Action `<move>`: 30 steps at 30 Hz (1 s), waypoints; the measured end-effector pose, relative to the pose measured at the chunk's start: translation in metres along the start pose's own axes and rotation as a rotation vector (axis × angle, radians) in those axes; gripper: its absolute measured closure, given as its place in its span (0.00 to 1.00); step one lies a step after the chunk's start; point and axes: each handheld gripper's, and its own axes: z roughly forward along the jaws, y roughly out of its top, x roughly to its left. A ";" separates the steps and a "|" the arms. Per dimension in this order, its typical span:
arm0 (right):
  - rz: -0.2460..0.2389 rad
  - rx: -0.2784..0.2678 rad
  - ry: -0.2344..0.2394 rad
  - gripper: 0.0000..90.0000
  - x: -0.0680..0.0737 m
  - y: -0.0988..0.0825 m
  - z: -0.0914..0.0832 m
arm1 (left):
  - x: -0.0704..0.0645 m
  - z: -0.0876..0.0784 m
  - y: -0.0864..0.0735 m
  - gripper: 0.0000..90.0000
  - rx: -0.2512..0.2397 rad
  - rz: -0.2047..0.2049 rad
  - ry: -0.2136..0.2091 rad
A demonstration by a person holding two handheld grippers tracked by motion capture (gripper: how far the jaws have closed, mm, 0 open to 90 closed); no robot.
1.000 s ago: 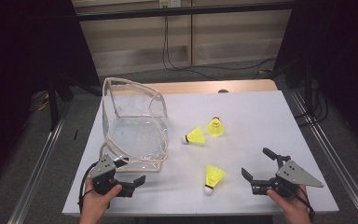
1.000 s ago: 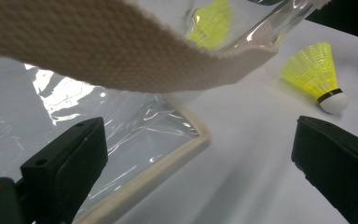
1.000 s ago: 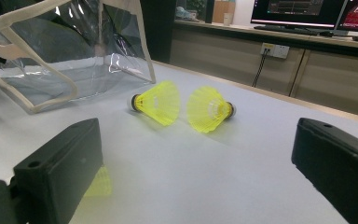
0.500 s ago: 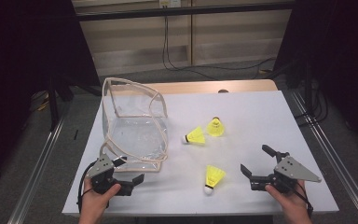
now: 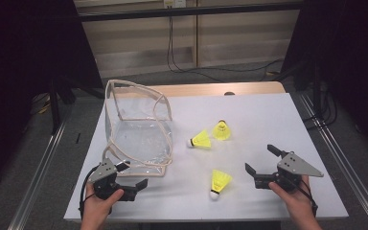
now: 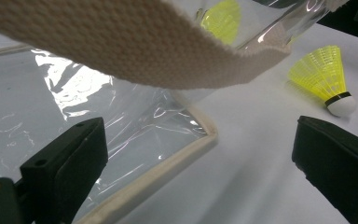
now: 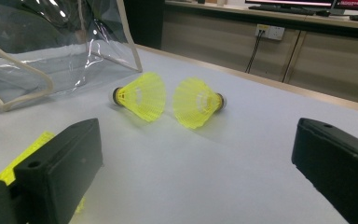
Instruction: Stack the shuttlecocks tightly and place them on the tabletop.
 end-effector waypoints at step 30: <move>0.028 0.107 -0.020 0.02 -0.007 0.019 0.058 | 0.000 -0.003 0.000 0.04 -0.005 -0.007 0.008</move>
